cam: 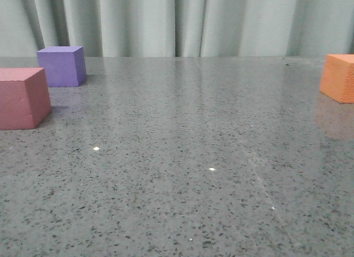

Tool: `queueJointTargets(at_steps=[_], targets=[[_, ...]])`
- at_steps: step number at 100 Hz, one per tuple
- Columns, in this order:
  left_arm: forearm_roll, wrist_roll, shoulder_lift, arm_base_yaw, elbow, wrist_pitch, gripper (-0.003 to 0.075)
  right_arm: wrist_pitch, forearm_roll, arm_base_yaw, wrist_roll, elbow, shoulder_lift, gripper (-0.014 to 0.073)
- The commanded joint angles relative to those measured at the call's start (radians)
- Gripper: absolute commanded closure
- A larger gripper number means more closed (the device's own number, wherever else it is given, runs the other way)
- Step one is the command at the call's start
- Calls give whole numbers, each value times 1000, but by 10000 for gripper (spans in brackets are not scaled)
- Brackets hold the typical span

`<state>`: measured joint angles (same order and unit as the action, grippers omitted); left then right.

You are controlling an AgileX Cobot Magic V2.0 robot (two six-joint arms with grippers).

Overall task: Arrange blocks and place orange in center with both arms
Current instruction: 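Move the right gripper above the orange cube and open it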

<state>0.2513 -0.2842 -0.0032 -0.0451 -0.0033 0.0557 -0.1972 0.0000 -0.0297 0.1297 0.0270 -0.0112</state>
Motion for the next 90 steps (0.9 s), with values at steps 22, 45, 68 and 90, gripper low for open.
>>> queueJointTargets(at_steps=[22, 45, 68, 90], targets=[[-7, -2, -33, 2, 53, -72, 739, 84, -9, 7, -8, -14, -21, 661], [-5, -2, -33, 2, 53, -72, 739, 84, -9, 7, -8, -14, -21, 661], [-5, -2, -33, 2, 53, -72, 739, 218, -12, 7, -8, -14, -21, 661], [0, -2, -33, 2, 53, -72, 739, 69, -39, 7, -9, -174, 56, 661]])
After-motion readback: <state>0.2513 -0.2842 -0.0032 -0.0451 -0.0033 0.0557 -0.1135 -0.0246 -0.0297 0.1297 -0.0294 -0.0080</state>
